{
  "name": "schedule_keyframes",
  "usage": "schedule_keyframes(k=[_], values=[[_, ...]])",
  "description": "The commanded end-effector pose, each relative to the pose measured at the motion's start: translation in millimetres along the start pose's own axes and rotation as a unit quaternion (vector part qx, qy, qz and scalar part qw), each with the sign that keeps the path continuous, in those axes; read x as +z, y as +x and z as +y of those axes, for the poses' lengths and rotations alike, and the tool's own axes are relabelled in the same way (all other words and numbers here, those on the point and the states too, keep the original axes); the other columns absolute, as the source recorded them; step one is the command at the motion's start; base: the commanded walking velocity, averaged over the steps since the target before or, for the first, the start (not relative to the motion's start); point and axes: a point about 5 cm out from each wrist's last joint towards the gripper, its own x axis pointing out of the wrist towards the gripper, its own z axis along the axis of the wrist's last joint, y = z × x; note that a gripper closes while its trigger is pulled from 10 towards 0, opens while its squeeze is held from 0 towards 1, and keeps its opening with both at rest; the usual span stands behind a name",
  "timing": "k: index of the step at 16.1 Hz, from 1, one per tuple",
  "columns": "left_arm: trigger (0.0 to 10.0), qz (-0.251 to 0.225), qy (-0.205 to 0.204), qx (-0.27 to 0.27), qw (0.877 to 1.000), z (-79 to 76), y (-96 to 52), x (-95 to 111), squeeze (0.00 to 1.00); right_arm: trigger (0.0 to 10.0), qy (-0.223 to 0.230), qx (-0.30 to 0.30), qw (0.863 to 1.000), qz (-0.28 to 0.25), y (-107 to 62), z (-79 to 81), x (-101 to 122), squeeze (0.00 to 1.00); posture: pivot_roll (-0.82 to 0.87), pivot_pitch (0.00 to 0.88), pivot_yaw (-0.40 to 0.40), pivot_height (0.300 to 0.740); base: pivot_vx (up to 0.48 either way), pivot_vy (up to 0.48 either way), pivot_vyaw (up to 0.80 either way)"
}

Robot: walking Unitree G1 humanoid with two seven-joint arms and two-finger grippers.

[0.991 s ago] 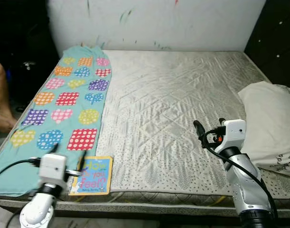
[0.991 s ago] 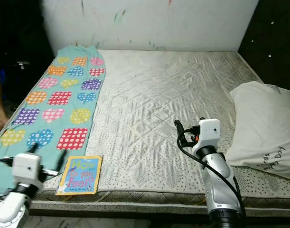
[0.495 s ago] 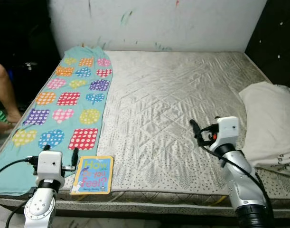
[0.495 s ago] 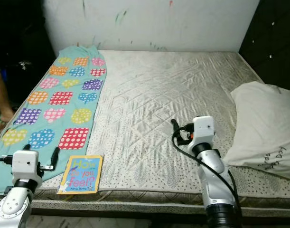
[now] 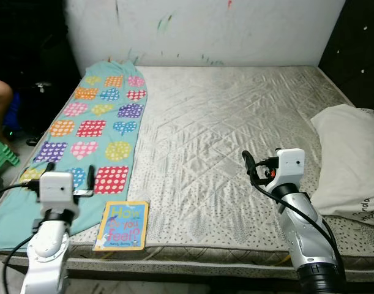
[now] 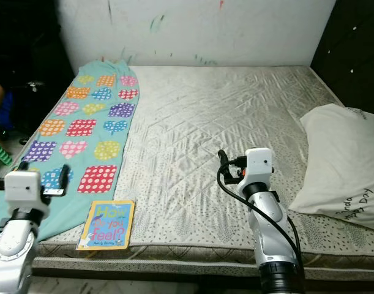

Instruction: Clean up the room

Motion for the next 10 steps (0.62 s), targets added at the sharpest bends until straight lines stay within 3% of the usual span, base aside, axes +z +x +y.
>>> schedule_keyframes(k=[1,3,4,8,9,10], values=[[10.0,0.003,-0.014,-0.012,1.000,-6.3,-2.1,3,0.00,10.0,0.008,-0.002,1.000,-0.012,1.5,3.2,8,0.00,-0.07,0.000,0.040,0.740,0.000,0.000,0.00],[10.0,0.002,-0.024,-0.032,0.999,-17.2,-4.4,8,0.00,10.0,0.019,-0.012,1.000,-0.005,-3.7,2.5,4,0.00,-0.06,0.000,0.028,0.740,0.000,0.000,0.00],[10.0,0.011,-0.044,-0.033,0.998,-19.9,-4.6,8,0.00,10.0,0.004,-0.011,1.000,0.010,-9.7,4.5,-3,0.00,-0.06,0.000,0.018,0.740,0.000,0.000,0.00],[10.0,0.046,-0.087,-0.008,0.995,-17.4,-11.8,-3,0.00,10.0,0.002,-0.013,1.000,0.003,-17.3,1.3,0,0.00,-0.07,0.000,0.024,0.740,0.000,0.000,0.00],[10.0,0.048,-0.086,-0.006,0.995,-18.7,-11.6,-2,0.87,10.0,0.007,-0.026,1.000,0.007,-17.6,-2.0,-1,1.00,-0.06,0.000,0.025,0.740,0.000,0.000,0.00],[10.0,0.041,-0.095,-0.009,0.995,-21.0,-11.2,0,1.00,10.0,0.006,-0.034,0.999,0.015,-18.5,-2.9,-5,1.00,-0.06,0.000,0.028,0.740,0.000,0.000,0.00]])
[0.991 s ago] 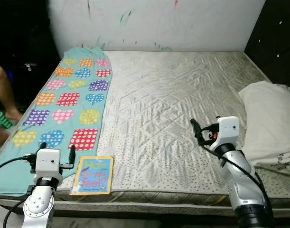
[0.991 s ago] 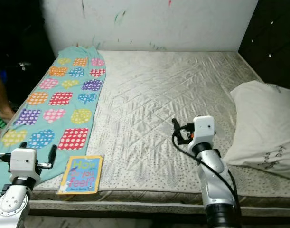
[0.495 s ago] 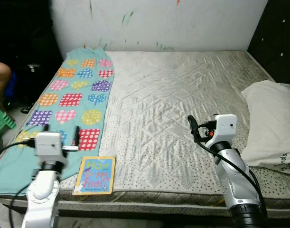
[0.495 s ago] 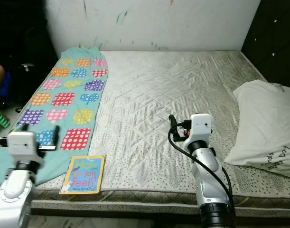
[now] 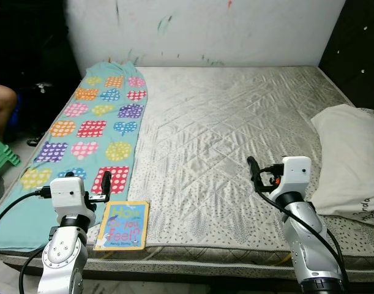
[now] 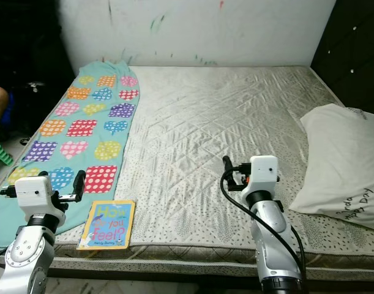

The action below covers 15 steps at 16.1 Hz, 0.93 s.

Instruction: Clean up the room

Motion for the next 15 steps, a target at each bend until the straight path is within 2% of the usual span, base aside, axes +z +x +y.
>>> schedule_keyframes(k=[1,2,3,4,5,8,9,10,11,15], values=[[10.0,-0.009,-0.001,0.004,1.000,-0.2,1.5,6,1.00,10.0,0.003,-0.005,1.000,0.000,-0.8,0.3,0,1.00,-0.06,0.000,0.028,0.740,0.000,0.000,0.00],[10.0,0.001,0.002,0.018,1.000,1.1,4.0,5,1.00,10.0,0.007,-0.005,1.000,0.009,-2.1,3.3,-3,1.00,-0.06,0.000,0.026,0.740,0.000,0.000,0.00],[10.0,0.008,-0.006,0.021,1.000,1.9,5.0,2,0.96,9.2,0.010,0.003,1.000,0.011,-2.0,6.6,-5,0.10,-0.06,0.000,0.024,0.740,0.000,0.000,0.00],[8.9,0.011,-0.026,0.023,0.999,3.5,5.1,-1,0.00,0.0,0.021,0.008,1.000,0.010,-1.9,9.2,-7,0.00,-0.06,0.000,0.022,0.740,0.000,0.000,0.00],[0.0,0.000,-0.035,0.017,0.999,3.5,5.3,1,0.00,0.0,0.016,0.009,1.000,0.009,-0.4,10.7,-7,0.00,-0.06,0.000,0.020,0.740,0.000,0.000,0.00],[0.0,0.002,-0.026,0.032,0.999,5.0,11.7,1,0.00,0.0,0.011,0.011,1.000,0.017,6.5,10.7,-10,0.00,-0.05,0.000,0.014,0.740,0.000,0.000,0.00],[0.5,0.005,-0.025,0.033,0.999,4.8,11.8,-1,0.00,0.0,0.011,0.010,1.000,0.022,7.0,10.1,-12,0.00,-0.05,0.000,0.018,0.740,0.000,0.000,0.00],[10.0,0.012,-0.032,0.029,0.999,2.6,11.4,-5,0.00,10.0,0.009,0.007,1.000,0.026,7.5,8.8,-14,0.00,-0.05,0.000,0.019,0.740,0.000,0.000,0.00],[10.0,0.011,-0.042,0.023,0.999,0.1,11.1,-6,1.00,10.0,0.015,0.002,1.000,0.026,7.0,6.9,-15,1.00,-0.05,0.000,0.018,0.740,0.000,0.000,0.00],[10.0,0.025,-0.059,0.016,0.998,-7.7,12.9,-12,1.00,10.0,0.023,0.004,0.999,0.033,7.1,6.8,-20,1.00,-0.05,0.000,0.025,0.740,0.000,0.000,0.00]])
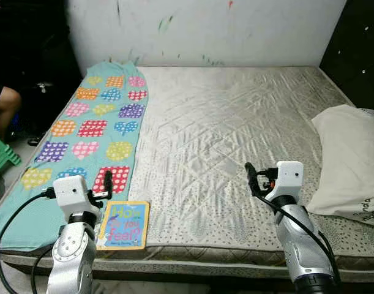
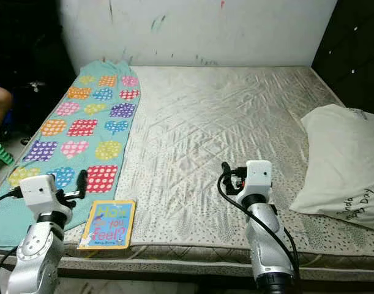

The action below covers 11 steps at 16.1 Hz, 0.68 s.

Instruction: Clean up the room

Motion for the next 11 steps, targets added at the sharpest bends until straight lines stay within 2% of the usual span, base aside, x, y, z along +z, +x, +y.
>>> schedule_keyframes(k=[1,5,8,11], values=[[10.0,0.002,-0.002,-0.006,1.000,-1.1,1.1,0,1.00,10.0,0.002,0.005,1.000,-0.005,2.7,2.5,2,1.00,-0.06,0.000,0.031,0.740,0.000,0.000,0.00],[10.0,0.010,-0.005,-0.022,1.000,-2.5,-5.5,-1,1.00,10.0,0.004,-0.010,1.000,-0.014,-3.6,-5.2,5,1.00,-0.07,0.000,0.044,0.740,0.000,0.000,0.00],[10.0,0.017,0.001,-0.045,0.999,-10.2,-7.7,2,1.00,10.0,-0.001,-0.029,0.999,-0.014,-8.0,-14.2,6,1.00,-0.06,0.000,0.044,0.740,0.000,0.000,0.00],[10.0,0.020,0.005,-0.047,0.999,-12.9,-10.0,4,1.00,10.0,-0.007,-0.026,1.000,-0.009,-10.0,-10.7,5,1.00,-0.06,0.000,0.036,0.740,0.000,0.000,0.00]])
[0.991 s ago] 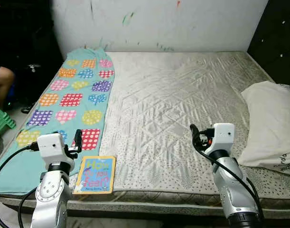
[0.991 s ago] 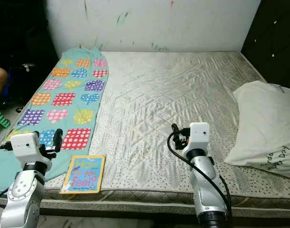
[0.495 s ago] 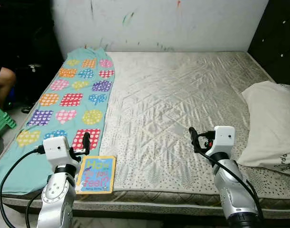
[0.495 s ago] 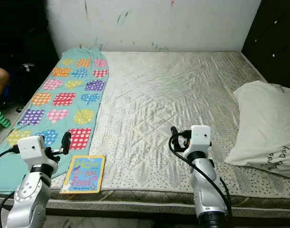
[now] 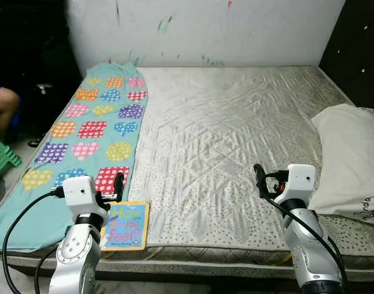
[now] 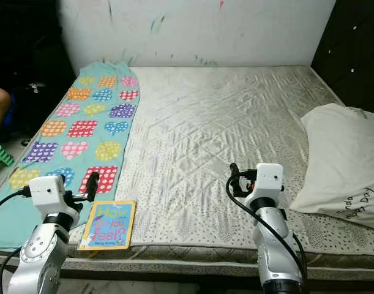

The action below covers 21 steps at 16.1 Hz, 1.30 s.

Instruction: Clean up the room

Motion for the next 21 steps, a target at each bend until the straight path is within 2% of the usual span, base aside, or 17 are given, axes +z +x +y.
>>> schedule_keyframes(k=[1,2,6,21], values=[[10.0,0.005,0.005,-0.005,1.000,-0.1,-1.7,1,0.05,10.0,-0.002,0.010,1.000,0.002,-0.9,4.6,2,0.90,-0.06,0.000,0.033,0.740,0.000,0.000,0.00],[10.0,0.006,0.001,-0.010,1.000,-2.2,-1.8,1,0.00,10.0,-0.005,0.017,1.000,0.003,-1.0,6.8,2,0.00,-0.06,0.000,0.032,0.740,0.000,0.000,0.00],[10.0,0.009,-0.002,-0.029,1.000,-10.0,0.4,3,0.00,10.0,-0.009,0.024,1.000,0.003,-0.7,8.5,6,0.00,-0.07,0.000,0.030,0.740,0.000,0.000,0.00],[10.0,0.007,0.000,-0.040,0.999,-11.9,7.4,8,0.00,10.0,-0.024,0.025,0.999,0.005,3.3,4.0,9,0.00,-0.08,0.000,0.036,0.740,0.000,-0.257,0.00]])
